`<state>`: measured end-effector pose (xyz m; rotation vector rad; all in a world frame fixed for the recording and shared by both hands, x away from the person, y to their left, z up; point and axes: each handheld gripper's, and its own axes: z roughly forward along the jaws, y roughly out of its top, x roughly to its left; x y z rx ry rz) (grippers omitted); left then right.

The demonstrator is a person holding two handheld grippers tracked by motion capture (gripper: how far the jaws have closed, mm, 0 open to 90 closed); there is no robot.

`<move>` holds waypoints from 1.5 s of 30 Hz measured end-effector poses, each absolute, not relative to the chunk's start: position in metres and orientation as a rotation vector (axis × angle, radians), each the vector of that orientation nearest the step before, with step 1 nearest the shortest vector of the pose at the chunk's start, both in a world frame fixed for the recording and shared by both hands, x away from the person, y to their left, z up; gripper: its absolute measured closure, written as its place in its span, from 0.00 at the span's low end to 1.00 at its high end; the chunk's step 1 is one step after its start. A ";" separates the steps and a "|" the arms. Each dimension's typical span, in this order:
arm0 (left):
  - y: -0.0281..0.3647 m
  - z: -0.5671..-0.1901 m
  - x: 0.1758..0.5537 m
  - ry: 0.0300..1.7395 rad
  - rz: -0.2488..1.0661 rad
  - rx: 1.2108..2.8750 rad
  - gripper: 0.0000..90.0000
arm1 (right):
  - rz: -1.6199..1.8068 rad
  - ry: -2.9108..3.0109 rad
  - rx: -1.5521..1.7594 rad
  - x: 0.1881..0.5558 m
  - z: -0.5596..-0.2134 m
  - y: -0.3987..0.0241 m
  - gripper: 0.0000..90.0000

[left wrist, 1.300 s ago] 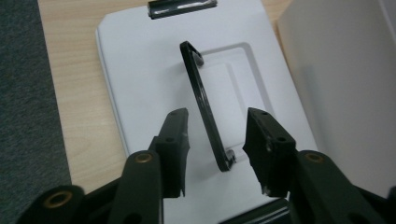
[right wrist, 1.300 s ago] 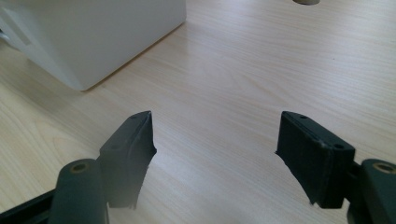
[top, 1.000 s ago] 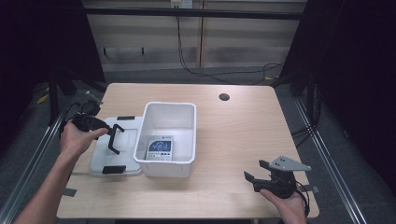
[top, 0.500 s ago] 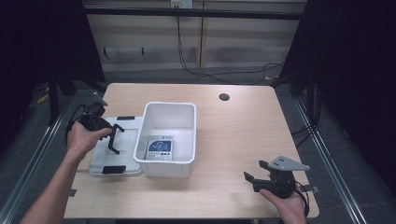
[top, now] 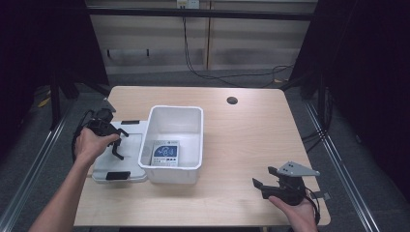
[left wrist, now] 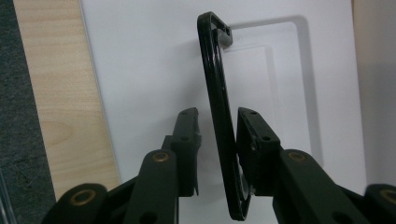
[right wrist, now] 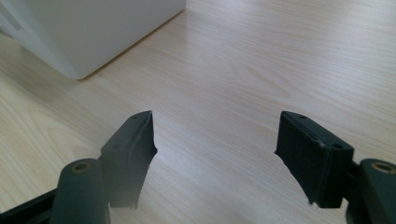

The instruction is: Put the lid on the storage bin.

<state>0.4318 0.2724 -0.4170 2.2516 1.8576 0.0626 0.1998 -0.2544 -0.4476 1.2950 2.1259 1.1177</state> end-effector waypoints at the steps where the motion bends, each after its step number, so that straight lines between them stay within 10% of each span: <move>1: 0.272 -0.417 0.432 1.866 0.054 2.231 0.80 | 1.116 2.126 1.296 0.200 -0.448 -0.254 0.31; 45: 0.267 -0.401 0.433 1.858 0.028 2.277 0.94 | 1.098 2.121 1.310 0.200 -0.449 -0.254 0.30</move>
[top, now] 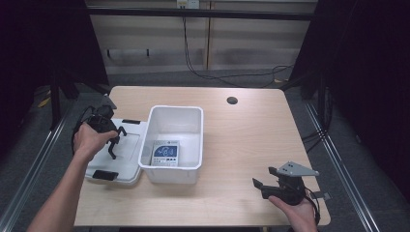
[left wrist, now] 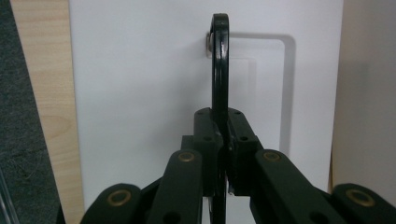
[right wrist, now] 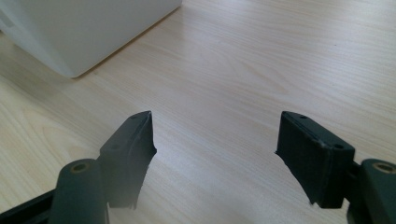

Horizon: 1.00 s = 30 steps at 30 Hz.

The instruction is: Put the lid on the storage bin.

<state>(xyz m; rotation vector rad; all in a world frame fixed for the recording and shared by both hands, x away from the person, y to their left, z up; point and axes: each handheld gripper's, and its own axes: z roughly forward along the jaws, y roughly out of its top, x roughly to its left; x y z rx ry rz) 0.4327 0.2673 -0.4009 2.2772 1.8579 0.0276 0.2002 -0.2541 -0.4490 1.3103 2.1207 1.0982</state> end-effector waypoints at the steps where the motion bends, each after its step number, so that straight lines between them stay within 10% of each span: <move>1: 0.267 -0.399 0.432 1.860 0.021 2.272 0.94 | 1.098 2.121 1.310 0.200 -0.449 -0.254 0.30; 30: 0.291 -0.361 0.420 1.823 0.036 2.251 0.94 | 1.091 2.124 1.310 0.200 -0.449 -0.254 0.30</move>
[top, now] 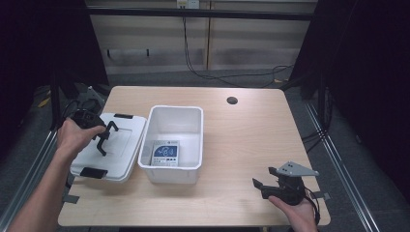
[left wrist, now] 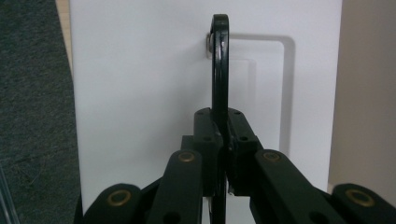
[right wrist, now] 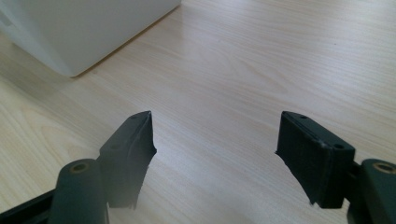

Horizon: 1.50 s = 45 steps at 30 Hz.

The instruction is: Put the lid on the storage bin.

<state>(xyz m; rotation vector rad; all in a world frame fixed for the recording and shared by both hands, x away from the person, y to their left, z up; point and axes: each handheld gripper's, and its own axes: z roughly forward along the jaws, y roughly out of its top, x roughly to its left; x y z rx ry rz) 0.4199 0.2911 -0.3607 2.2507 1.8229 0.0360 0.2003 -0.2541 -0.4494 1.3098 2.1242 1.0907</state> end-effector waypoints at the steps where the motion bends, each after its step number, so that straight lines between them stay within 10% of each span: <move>1: 0.292 -0.359 0.419 1.820 0.039 2.247 0.94 | 1.090 2.125 1.310 0.200 -0.449 -0.254 0.30; 45: 0.291 -0.292 0.402 1.672 0.055 2.297 0.94 | 1.086 2.136 1.308 0.201 -0.450 -0.253 0.30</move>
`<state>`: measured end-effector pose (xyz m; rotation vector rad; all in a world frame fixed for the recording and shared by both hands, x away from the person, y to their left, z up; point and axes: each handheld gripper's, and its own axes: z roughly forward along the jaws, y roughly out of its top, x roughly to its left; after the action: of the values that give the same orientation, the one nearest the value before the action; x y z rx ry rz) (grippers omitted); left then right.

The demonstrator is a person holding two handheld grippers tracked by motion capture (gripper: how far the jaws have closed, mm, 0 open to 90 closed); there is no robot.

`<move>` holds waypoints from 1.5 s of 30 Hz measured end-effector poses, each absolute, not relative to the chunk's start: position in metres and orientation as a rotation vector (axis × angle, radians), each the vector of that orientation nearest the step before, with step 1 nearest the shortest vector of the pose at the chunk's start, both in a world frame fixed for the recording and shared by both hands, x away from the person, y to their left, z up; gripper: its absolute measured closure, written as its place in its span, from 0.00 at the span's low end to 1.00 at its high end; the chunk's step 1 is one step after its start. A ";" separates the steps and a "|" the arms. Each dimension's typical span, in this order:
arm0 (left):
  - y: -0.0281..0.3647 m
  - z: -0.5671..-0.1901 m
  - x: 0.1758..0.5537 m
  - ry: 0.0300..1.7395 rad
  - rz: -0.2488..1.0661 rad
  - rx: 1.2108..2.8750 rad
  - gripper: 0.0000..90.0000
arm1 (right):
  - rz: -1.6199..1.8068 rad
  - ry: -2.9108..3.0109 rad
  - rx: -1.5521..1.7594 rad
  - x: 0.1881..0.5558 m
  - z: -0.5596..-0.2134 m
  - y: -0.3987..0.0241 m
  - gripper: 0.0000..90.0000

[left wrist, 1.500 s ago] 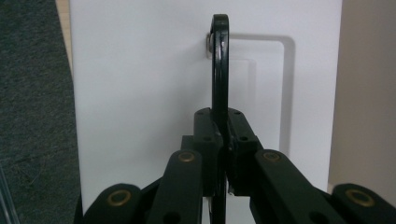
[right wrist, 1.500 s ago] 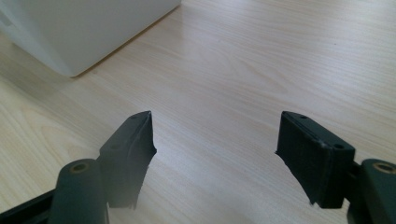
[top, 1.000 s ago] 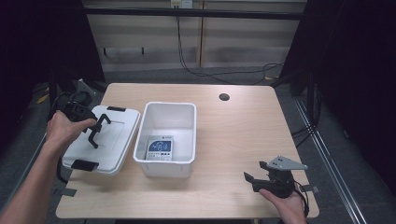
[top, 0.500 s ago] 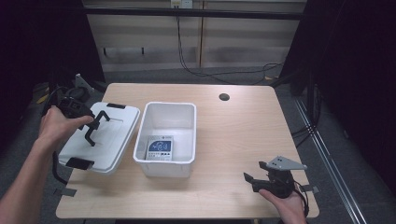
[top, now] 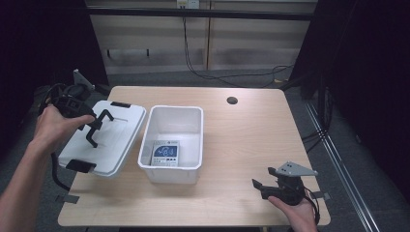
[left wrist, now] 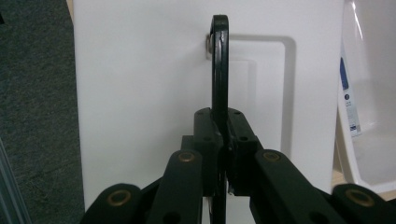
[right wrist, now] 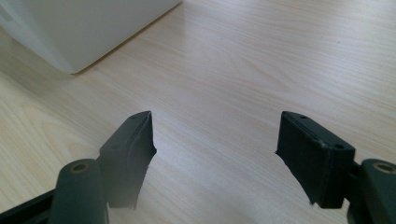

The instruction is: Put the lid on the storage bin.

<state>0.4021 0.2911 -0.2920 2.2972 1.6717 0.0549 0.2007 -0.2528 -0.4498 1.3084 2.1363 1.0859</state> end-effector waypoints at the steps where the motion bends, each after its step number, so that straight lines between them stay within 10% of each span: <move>1: 0.291 -0.289 0.401 1.672 0.058 2.291 0.94 | 1.085 2.136 1.309 0.201 -0.450 -0.253 0.30; 45: 0.211 -0.252 0.409 1.607 0.022 2.303 0.94 | 1.081 2.152 1.297 0.201 -0.450 -0.253 0.30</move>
<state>0.4088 0.2113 -0.2524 2.3032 1.6072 0.0218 0.2009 -0.2526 -0.4504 1.2969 2.1518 1.0813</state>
